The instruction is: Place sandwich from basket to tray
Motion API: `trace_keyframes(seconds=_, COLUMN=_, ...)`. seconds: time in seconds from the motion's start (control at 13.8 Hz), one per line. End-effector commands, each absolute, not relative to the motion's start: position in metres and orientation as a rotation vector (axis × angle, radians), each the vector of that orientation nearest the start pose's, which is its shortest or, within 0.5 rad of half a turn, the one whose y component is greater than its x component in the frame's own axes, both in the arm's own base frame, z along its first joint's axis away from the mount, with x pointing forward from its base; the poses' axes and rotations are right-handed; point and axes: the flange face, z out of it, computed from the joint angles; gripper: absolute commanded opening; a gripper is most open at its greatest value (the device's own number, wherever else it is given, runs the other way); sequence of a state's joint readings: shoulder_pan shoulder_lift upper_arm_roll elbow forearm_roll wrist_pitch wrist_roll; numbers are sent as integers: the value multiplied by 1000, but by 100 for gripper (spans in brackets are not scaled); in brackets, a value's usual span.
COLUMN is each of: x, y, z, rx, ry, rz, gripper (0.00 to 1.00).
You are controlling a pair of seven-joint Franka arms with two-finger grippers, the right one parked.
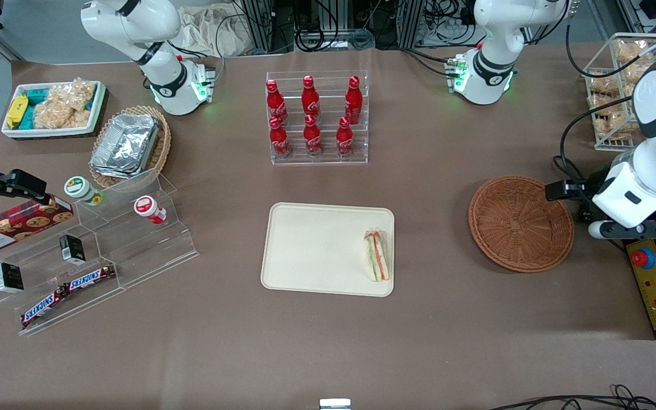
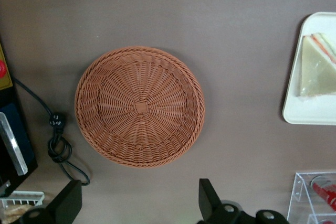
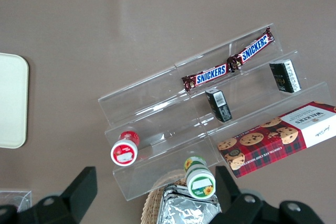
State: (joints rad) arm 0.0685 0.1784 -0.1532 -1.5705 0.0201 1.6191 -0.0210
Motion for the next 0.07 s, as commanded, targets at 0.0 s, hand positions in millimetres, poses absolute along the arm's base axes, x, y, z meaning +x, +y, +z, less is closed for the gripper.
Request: trace_keyframes(seconds=0.0, x=602, y=-68, z=530, rx=-3125, ry=218, rz=206, gripper=100)
